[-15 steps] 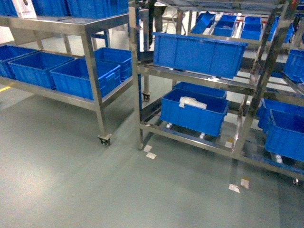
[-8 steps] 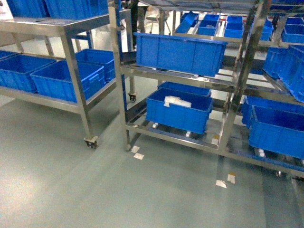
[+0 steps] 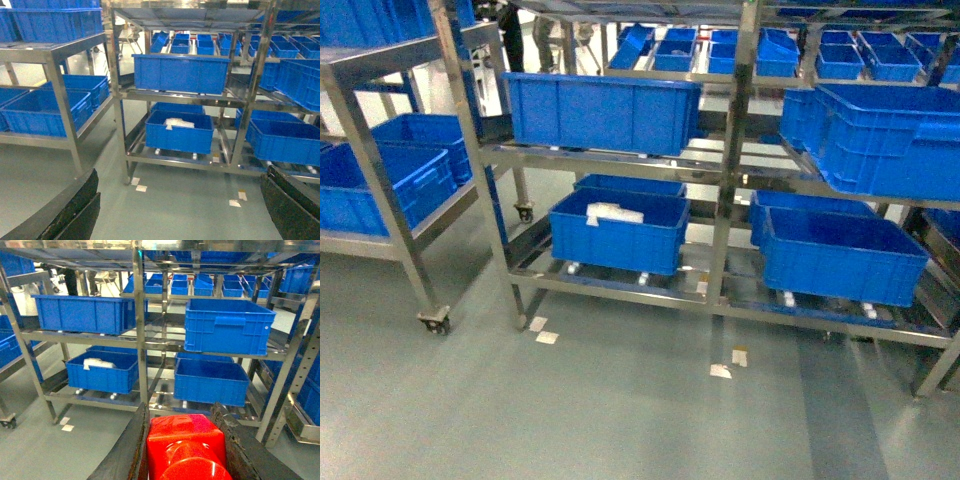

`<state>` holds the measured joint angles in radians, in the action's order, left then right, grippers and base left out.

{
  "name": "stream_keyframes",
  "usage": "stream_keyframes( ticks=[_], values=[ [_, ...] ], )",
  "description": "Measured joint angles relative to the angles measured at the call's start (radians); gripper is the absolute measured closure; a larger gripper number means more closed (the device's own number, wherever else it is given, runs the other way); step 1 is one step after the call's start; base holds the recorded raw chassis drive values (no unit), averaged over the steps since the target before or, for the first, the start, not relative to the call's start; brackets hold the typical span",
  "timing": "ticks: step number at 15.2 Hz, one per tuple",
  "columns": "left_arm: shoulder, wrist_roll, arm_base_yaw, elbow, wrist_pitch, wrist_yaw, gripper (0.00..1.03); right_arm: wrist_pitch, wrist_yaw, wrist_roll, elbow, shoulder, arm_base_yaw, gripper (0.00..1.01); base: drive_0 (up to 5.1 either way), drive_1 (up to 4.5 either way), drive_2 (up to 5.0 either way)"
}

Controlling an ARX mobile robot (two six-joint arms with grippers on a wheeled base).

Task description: Pick red block from blue box to shelf

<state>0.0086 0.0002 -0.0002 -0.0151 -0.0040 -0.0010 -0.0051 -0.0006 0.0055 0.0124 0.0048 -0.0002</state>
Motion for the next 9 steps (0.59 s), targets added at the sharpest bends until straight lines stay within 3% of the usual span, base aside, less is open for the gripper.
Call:
stream_keyframes(
  ticks=[9],
  values=[
    [0.0,0.0,0.0,0.0,0.0,0.0,0.05,0.0,0.0,0.0,0.0,0.0,0.0,0.73,-1.5,-1.49,-1.5]
  ],
)
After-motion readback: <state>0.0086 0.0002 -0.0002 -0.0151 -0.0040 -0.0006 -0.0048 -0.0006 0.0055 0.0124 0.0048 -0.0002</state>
